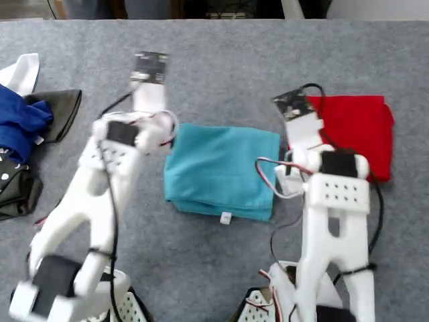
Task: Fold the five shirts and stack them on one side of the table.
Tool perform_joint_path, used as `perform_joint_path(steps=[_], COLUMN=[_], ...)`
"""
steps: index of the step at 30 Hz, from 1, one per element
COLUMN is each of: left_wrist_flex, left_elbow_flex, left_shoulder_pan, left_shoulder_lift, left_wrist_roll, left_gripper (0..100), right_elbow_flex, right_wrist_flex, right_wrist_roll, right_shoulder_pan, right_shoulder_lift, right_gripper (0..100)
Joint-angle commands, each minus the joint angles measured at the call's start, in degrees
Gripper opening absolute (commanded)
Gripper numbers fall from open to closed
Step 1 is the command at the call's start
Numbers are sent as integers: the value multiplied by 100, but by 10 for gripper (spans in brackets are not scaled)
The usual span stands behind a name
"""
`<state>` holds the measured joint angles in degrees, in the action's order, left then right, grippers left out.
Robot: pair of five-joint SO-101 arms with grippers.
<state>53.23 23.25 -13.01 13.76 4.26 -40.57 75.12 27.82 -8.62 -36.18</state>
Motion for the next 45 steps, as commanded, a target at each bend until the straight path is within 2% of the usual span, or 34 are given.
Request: perform_joint_path(steps=[1, 9, 14, 24, 26, 30, 37, 41, 45], left_wrist_flex=[-193, -176, -167, -176, -176, -176, -220, -334, -343], left_elbow_flex=[-787, -2316, -2800, -2967, -2949, -2985, -3257, -3301, -3442], left_shoulder_pan=[-189, -171, -171, 462, 558, 497, 330, 523, 716], left_shoulder_lift=[-879, -2831, -3516, -4211, -4273, -4132, -3842, -4237, -4510], left_wrist_roll=[-255, -264, -264, -273, -273, -273, -273, -229, -229], left_gripper=[29, 29, 29, 29, 29, 29, 29, 29, 29], right_elbow_flex=[-233, -1710, -2158, -2035, -1815, -1305, -1393, -1763, -1771], right_wrist_flex=[-114, -1345, -1890, -2057, -2031, -2031, -2101, -2664, -2971], right_wrist_roll=[-18, -97, -905, -1064, -1398, -1890, -1960, -2426, -2435], right_shoulder_pan=[-114, -70, 0, 738, 765, 800, 1495, 1380, 1002], right_shoulder_lift=[-664, -1411, -1393, -620, -576, -567, -356, 374, 1349], right_gripper=[15, 14, 15, 15, 15, 15, 15, 15, 15])
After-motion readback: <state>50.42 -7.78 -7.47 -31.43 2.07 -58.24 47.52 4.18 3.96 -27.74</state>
